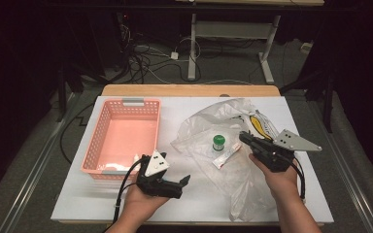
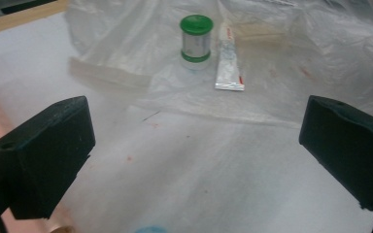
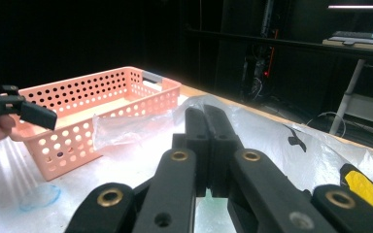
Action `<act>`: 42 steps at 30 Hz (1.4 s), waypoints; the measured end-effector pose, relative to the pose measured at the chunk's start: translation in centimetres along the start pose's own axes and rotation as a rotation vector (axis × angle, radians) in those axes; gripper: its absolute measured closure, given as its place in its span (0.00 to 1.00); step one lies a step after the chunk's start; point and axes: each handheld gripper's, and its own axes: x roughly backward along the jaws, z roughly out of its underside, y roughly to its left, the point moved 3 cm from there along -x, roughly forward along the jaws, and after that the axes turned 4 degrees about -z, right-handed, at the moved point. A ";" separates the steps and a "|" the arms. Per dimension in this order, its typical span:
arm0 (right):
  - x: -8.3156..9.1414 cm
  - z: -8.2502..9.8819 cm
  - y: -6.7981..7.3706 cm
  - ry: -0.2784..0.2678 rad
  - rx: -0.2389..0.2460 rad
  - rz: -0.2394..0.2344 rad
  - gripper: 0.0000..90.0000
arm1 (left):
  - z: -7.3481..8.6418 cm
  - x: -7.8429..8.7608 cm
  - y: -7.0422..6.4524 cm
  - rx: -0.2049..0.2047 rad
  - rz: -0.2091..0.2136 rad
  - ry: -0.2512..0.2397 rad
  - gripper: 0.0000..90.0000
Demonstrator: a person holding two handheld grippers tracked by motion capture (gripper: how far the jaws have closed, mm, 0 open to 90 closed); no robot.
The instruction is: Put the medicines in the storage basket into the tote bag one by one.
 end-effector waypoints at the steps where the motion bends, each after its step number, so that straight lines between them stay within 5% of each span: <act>1: 0.0 0.0 0.0 0.000 0.002 0.000 1.00 | 0.1 0.3 0.5 0.013 -0.012 -0.005 0.00; 13: 0.1 0.1 0.0 0.003 -0.003 0.002 1.00 | 1.0 4.0 6.7 0.120 -0.146 -0.026 0.09; 22: 0.0 0.2 -0.1 0.005 0.000 -0.001 1.00 | 2.2 5.1 9.7 0.167 -0.170 0.023 0.29; 31: 0.0 0.1 0.0 0.007 0.000 -0.001 1.00 | 1.0 4.2 11.6 0.182 -0.175 0.202 0.33; 40: 0.4 -0.1 0.0 -0.007 -0.005 0.001 1.00 | 0.5 1.6 13.2 0.274 -0.117 0.463 0.35; 42: 0.4 -0.2 0.0 -0.007 -0.004 0.001 1.00 | 0.6 0.9 13.3 0.269 -0.120 0.539 0.35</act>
